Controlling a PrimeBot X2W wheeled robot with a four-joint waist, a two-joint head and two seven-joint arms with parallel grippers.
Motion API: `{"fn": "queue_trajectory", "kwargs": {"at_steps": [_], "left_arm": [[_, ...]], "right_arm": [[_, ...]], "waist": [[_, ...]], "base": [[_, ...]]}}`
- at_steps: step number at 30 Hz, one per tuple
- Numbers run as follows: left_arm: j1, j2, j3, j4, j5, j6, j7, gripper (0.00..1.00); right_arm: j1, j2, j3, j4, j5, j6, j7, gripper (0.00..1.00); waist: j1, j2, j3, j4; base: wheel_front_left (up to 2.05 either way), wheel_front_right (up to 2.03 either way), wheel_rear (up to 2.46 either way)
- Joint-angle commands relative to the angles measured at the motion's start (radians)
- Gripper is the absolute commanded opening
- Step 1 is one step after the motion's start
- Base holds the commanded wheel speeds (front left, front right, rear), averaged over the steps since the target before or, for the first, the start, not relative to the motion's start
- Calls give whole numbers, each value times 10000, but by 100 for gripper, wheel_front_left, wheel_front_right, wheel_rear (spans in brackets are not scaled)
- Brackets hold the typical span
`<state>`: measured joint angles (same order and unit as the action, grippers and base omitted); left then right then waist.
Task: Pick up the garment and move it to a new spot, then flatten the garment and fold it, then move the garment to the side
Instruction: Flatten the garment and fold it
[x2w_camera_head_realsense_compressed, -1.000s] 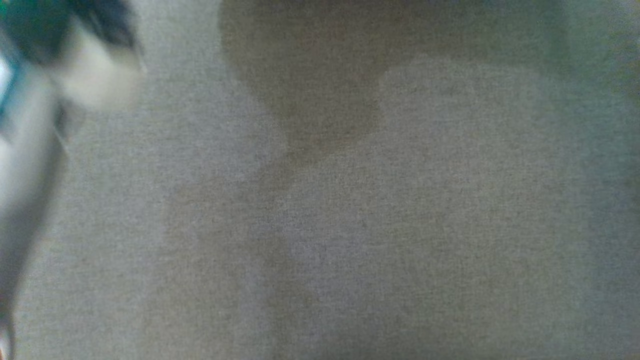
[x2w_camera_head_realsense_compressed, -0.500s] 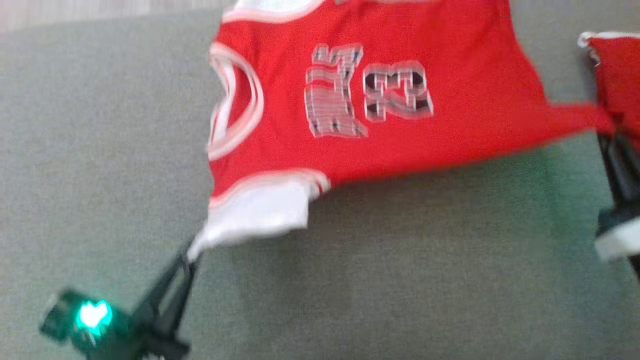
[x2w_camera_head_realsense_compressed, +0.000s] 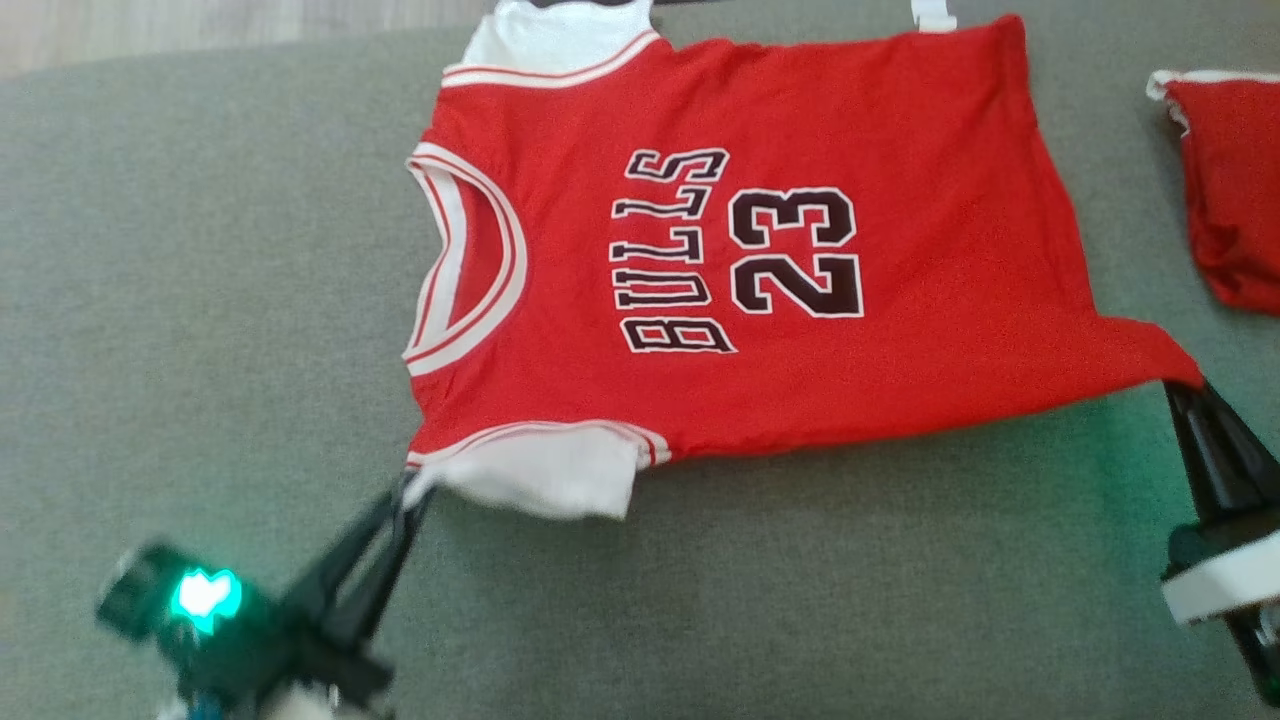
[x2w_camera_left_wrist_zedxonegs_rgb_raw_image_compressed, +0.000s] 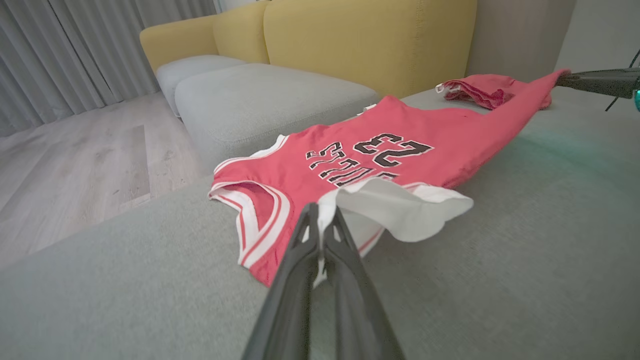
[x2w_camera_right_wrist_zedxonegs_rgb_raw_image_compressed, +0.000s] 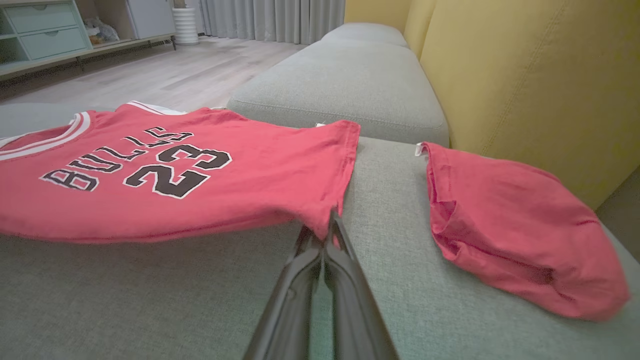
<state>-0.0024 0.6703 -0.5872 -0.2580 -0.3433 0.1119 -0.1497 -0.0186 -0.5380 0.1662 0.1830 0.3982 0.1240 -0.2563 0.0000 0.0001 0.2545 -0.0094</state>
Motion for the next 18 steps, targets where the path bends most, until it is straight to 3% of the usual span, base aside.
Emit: {"fn": "queue_trajectory", "kwargs": {"at_steps": [1,13,18], "left_arm": [[-926,88,362,-38,81,-135,15,0],[-5511,-457,477,2070,479,-1522,679,0],[-6658,-666,369,2864,642,-1799,768,0]], "right_arm": [[-438,-218,195,-104,151,67,-55,0],[-2895,-130,894,1085,897,67,-55,0],[-3695,-40,1065,1486,988,67,-55,0]], "waist": [[0,-1,248,-69],[0,-1,1605,-286],[0,-1,1933,-380]], "base": [[0,0,0],[0,0,0],[0,0,0]]}}
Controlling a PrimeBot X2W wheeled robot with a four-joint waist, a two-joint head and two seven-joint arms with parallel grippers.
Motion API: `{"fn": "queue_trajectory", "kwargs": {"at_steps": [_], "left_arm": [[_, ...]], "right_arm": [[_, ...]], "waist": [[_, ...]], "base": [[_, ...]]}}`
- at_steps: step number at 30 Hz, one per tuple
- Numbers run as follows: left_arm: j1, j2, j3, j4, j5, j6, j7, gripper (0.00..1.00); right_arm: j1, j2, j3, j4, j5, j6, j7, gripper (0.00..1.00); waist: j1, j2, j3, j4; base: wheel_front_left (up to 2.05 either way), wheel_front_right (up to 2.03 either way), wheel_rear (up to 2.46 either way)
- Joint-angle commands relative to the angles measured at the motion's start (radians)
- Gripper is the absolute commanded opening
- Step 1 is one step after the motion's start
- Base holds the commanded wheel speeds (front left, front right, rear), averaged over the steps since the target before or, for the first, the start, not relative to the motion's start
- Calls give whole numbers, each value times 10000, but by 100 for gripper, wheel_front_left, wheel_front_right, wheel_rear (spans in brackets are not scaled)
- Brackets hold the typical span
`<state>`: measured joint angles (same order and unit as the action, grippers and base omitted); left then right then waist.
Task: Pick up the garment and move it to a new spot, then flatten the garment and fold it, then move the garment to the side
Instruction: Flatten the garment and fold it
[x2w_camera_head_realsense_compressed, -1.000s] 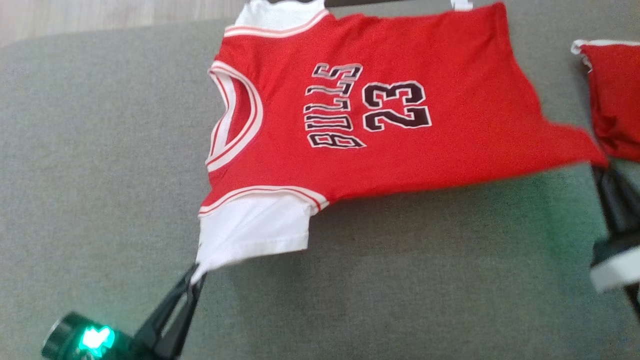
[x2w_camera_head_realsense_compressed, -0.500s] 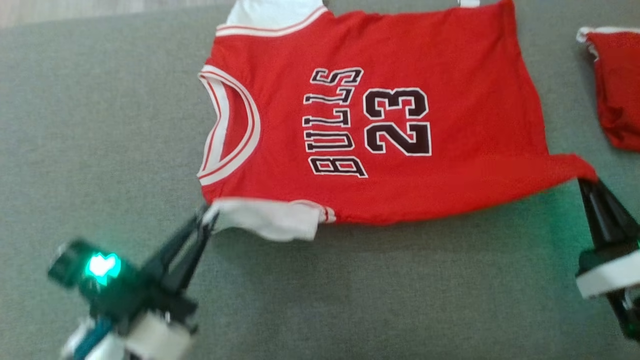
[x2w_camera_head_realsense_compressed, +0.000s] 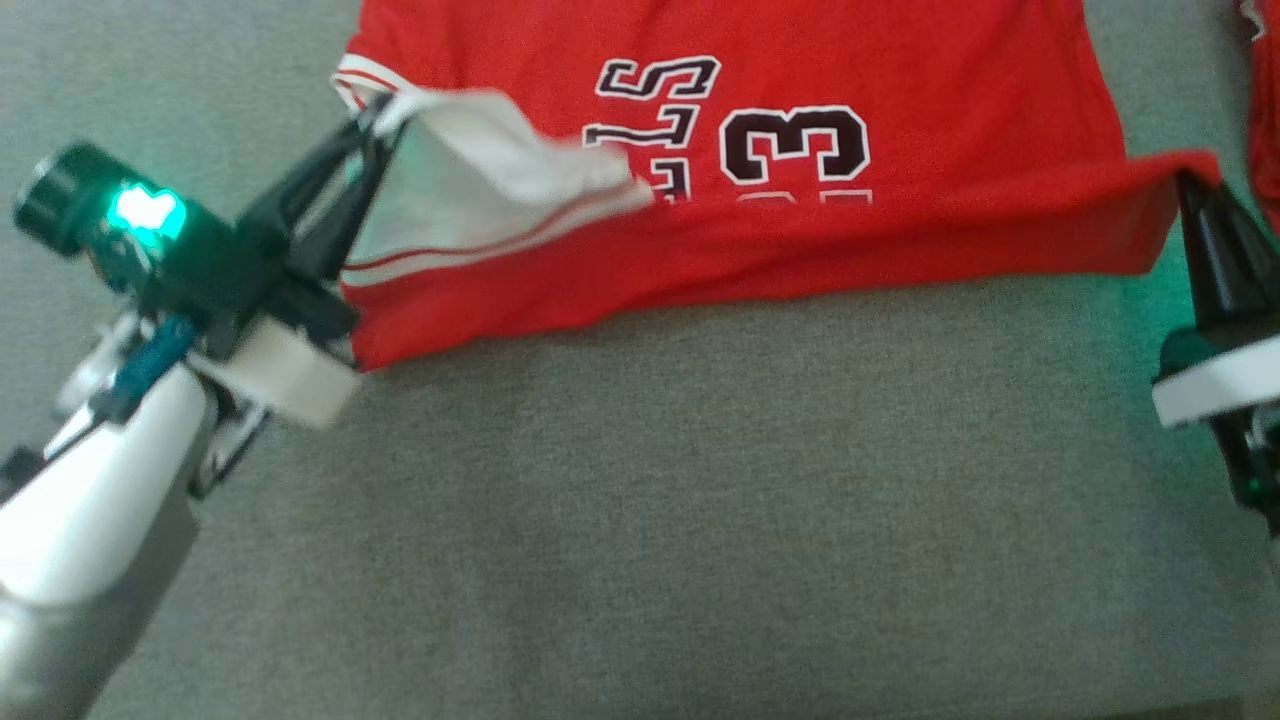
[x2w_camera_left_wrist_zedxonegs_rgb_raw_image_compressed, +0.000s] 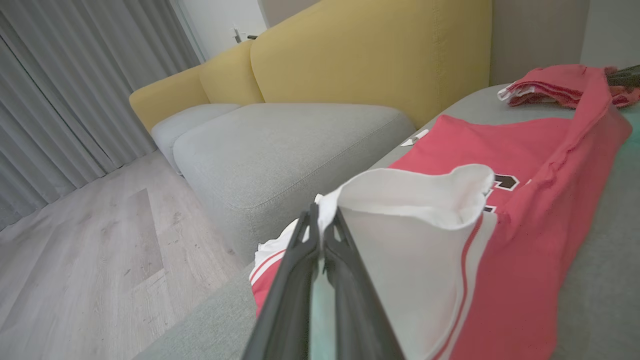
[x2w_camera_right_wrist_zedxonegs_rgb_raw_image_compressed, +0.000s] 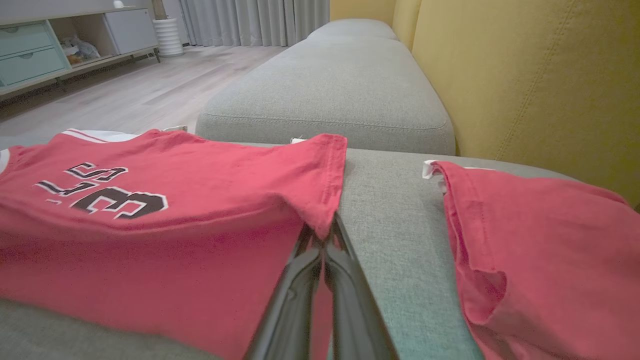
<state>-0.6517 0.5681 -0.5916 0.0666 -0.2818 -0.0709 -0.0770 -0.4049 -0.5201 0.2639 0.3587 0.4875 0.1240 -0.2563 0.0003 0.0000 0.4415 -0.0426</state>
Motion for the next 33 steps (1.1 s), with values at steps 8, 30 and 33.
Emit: {"fn": "queue_trajectory", "kwargs": {"at_steps": [8,30,33], "left_arm": [[-1366,242,303,997,492,-19,-92,0],[2666,-1748,1283,279,-1797,3130,408,100],[3292,-1918,1387,382,-2076,3497,541,100]], "right_arm": [[-1201,-9,828,645,360,67,-55,48],[-288,516,60,435,15,67,-55,100],[-107,588,-33,443,-24,67,-55,100]], "waist": [[-3,0,427,-155],[-3,0,-368,-33],[-3,0,-440,-13]], "base": [[0,0,0],[0,0,0],[0,0,0]]}}
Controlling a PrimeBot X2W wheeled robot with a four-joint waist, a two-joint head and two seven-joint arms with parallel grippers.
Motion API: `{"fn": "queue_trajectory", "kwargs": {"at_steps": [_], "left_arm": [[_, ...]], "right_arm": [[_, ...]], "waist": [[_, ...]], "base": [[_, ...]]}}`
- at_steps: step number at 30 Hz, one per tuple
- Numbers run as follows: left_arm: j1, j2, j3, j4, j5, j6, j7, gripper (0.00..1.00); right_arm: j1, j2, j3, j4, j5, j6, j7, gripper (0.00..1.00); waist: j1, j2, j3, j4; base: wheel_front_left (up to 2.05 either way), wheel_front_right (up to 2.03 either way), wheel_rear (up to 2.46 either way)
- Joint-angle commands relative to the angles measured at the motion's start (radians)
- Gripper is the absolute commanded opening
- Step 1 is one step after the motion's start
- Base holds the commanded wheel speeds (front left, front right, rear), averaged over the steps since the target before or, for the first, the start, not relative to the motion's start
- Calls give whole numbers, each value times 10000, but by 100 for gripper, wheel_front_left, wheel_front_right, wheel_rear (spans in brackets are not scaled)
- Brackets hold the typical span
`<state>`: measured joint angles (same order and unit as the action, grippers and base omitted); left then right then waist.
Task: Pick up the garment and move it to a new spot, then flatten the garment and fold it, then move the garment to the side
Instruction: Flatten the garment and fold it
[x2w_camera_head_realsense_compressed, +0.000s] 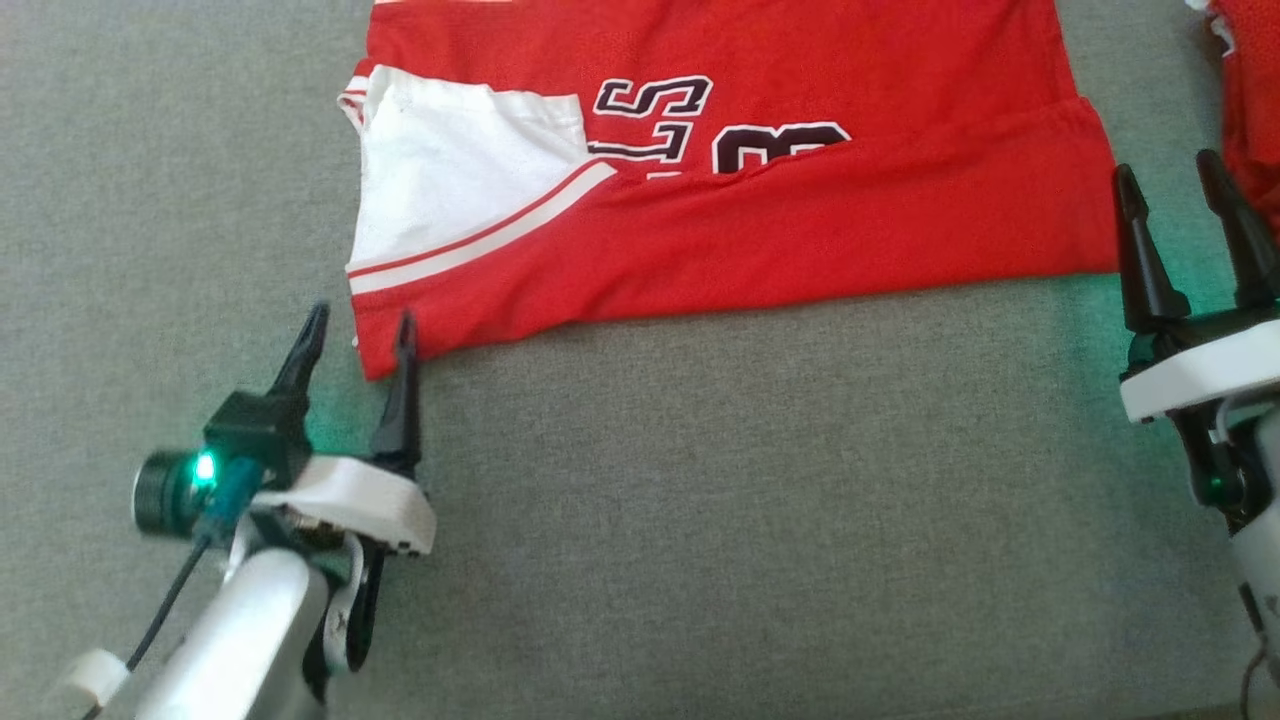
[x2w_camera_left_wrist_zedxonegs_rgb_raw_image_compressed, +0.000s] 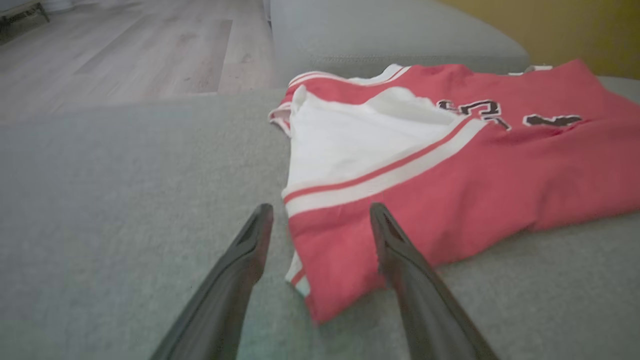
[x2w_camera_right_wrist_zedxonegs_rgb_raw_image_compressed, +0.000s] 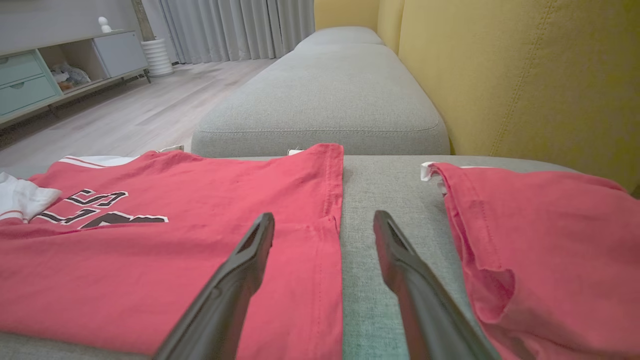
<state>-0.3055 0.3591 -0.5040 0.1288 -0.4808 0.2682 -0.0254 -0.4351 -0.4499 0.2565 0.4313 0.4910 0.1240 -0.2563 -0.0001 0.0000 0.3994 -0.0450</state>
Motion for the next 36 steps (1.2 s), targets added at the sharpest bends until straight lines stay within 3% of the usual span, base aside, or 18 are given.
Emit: {"fn": "queue_trajectory", "kwargs": {"at_steps": [1,5,13,14,17,18,21,24,36], "left_arm": [[-20,122,552,-170,-183,205,88,100],[370,-14,622,68,-493,399,325,100],[269,-59,234,568,-554,122,760,100],[225,-52,183,619,-546,54,771,95],[91,-38,-44,711,-623,-366,892,16],[56,-41,-163,683,-684,-602,948,0],[-18,-18,-396,644,-880,-1143,1133,0],[-119,82,-476,671,-843,-1254,1220,0],[-217,690,-47,-80,-532,-839,761,0]], "right_arm": [[239,-100,30,-274,-72,67,-55,100],[357,-77,9,-228,-119,67,-55,100],[390,-25,106,-165,-161,67,-55,100],[393,-23,123,-159,-159,67,-55,100],[407,-30,189,-110,-135,67,-55,100],[412,-31,195,-85,-117,67,-55,100],[452,-51,168,15,-84,67,-55,100],[485,-56,138,113,-64,67,-55,100],[355,-94,667,1490,822,67,-52,100]], "waist": [[1,0,-44,19],[1,0,-113,65],[1,0,-160,125],[1,0,-170,130],[1,0,-201,136],[1,0,-216,141],[1,0,-272,174],[1,0,-325,197],[1,0,-381,414]], "base": [[0,0,0],[0,0,0],[0,0,0],[0,0,0],[0,0,0],[0,0,0],[0,0,0],[0,0,0],[0,0,0]]}}
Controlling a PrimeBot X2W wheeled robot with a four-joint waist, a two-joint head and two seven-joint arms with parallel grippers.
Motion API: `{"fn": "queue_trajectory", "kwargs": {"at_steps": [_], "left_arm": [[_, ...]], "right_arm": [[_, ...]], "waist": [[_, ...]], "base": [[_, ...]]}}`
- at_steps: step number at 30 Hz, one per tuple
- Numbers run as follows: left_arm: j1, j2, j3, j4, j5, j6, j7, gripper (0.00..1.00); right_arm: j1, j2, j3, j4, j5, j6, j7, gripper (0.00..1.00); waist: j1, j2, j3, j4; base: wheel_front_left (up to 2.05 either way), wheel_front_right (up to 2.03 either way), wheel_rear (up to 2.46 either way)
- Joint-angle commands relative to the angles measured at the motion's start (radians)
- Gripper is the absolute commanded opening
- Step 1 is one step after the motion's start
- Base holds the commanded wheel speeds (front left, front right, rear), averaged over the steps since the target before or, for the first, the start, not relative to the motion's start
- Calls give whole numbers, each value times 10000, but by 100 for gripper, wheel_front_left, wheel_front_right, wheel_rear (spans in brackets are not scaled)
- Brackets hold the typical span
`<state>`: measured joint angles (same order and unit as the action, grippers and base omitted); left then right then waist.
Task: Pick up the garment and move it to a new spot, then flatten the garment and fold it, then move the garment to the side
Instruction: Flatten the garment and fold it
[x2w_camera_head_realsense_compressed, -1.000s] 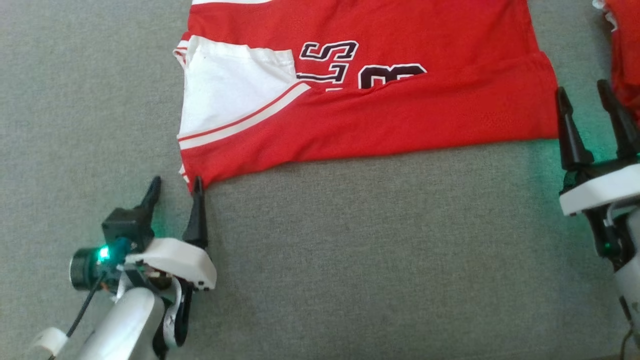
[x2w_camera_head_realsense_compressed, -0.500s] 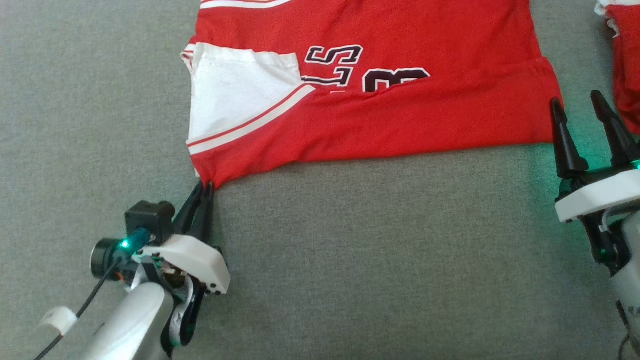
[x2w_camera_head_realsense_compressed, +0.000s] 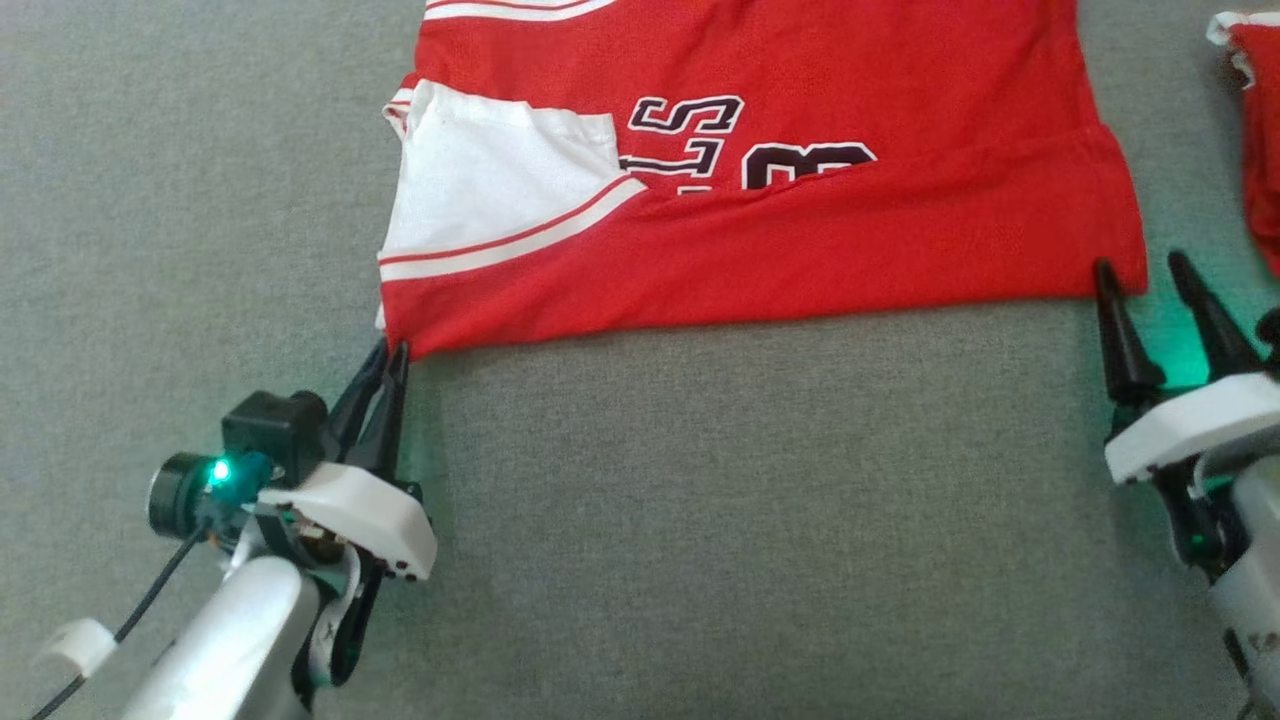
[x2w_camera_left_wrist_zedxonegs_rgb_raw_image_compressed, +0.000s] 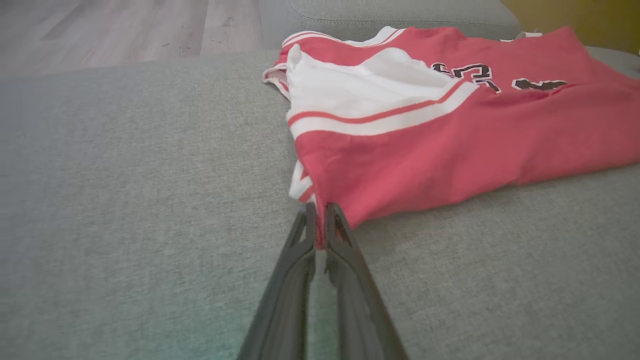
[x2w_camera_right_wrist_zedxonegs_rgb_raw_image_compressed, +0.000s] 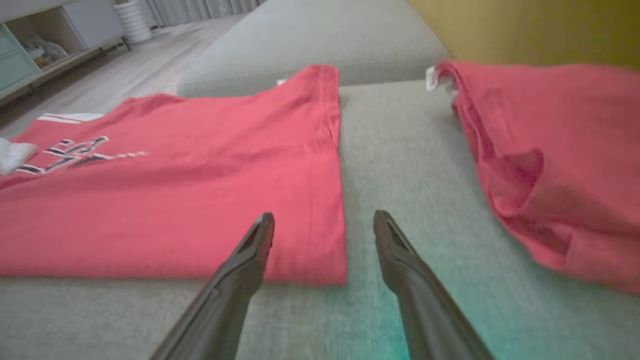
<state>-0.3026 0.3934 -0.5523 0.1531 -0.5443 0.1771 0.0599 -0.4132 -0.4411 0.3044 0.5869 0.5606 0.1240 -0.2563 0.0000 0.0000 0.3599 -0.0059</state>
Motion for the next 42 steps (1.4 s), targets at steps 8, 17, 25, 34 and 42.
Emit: {"fn": "queue_trajectory", "kwargs": {"at_steps": [8,17,25,34,42], "left_arm": [[-204,583,584,-771,162,333,-80,0],[346,702,557,-1111,37,426,-135,0],[1721,770,377,-2083,-314,560,-173,0],[3390,877,53,-2956,-671,785,-126,0],[3915,1147,-185,-3223,-1155,541,480,0]], "right_arm": [[-433,-264,1368,985,1197,67,551,13],[-440,-911,2242,674,2080,67,693,0],[514,-2193,2982,-293,2848,67,809,0],[2438,-3414,2670,-1570,3286,67,857,0],[3199,-3443,2109,-2168,3278,67,902,100]], "waist": [[0,0,24,46],[0,0,-341,-50],[0,0,-806,17],[0,0,-1026,19],[0,0,-1005,-85]], "base": [[0,0,0],[0,0,0],[0,0,0],[0,0,0],[0,0,0]]}}
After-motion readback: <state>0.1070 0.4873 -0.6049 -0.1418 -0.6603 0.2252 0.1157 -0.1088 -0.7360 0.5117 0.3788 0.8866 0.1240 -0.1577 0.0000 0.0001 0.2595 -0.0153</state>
